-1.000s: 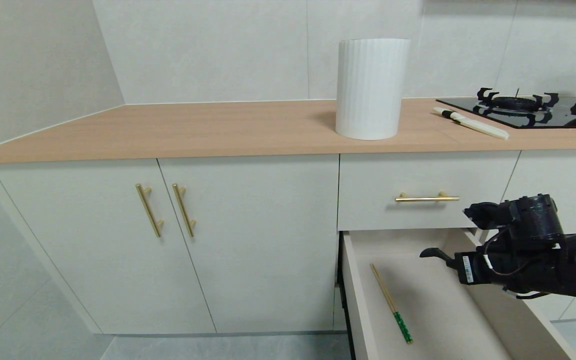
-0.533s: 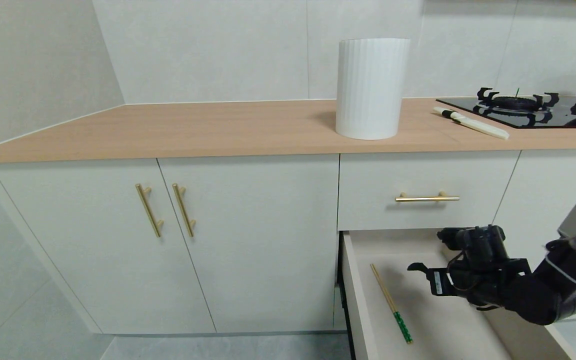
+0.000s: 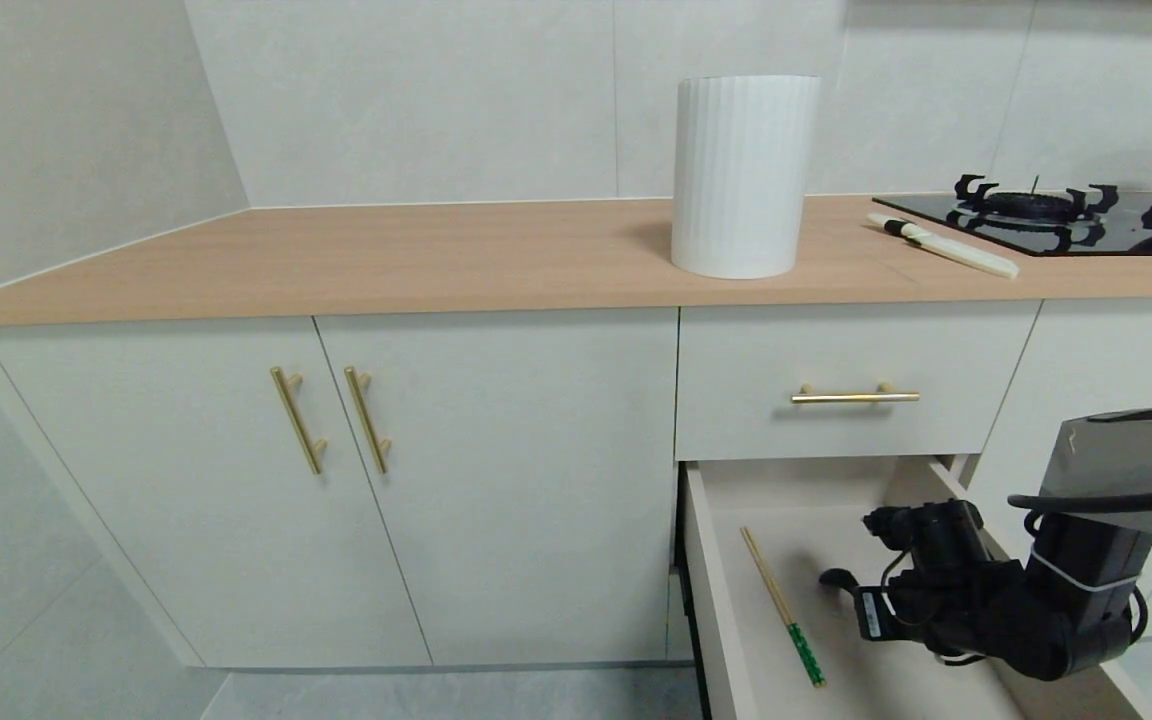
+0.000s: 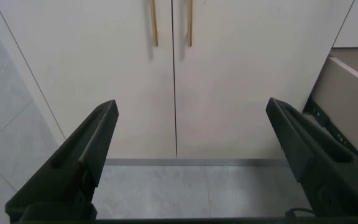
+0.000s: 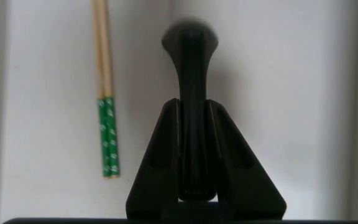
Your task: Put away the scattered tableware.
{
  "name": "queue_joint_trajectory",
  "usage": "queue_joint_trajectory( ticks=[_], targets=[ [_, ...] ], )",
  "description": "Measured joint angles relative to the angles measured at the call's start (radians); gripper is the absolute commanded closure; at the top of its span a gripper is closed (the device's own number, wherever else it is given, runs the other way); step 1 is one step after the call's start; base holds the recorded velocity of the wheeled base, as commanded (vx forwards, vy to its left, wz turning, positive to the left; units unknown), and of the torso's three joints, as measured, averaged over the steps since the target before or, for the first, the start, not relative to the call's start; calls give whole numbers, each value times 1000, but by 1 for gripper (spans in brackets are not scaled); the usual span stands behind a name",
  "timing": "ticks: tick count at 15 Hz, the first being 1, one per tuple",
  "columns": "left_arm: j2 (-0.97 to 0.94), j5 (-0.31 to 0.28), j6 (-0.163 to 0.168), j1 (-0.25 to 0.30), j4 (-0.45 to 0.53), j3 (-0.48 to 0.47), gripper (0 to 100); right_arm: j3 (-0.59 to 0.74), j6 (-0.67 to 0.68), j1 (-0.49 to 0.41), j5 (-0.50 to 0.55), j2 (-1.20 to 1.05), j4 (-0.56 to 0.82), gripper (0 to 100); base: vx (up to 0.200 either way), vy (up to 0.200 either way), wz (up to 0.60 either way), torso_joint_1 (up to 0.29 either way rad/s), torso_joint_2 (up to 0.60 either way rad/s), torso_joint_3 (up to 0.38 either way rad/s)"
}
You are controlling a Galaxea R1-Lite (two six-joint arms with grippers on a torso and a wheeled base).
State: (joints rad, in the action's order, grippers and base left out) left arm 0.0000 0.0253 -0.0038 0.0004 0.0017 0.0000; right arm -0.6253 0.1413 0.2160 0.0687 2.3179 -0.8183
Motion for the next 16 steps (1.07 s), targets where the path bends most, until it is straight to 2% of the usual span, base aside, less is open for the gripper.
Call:
queue_joint_trajectory(
  ticks=[15,16],
  targets=[
    [0,0,0,0,0,0,0,-23,-5,5,18,87,3,100,0,0,0,0,0,0],
    [0,0,0,0,0,0,0,-23,-5,5,18,89,3,0,0,0,0,0,0,0]
  ],
)
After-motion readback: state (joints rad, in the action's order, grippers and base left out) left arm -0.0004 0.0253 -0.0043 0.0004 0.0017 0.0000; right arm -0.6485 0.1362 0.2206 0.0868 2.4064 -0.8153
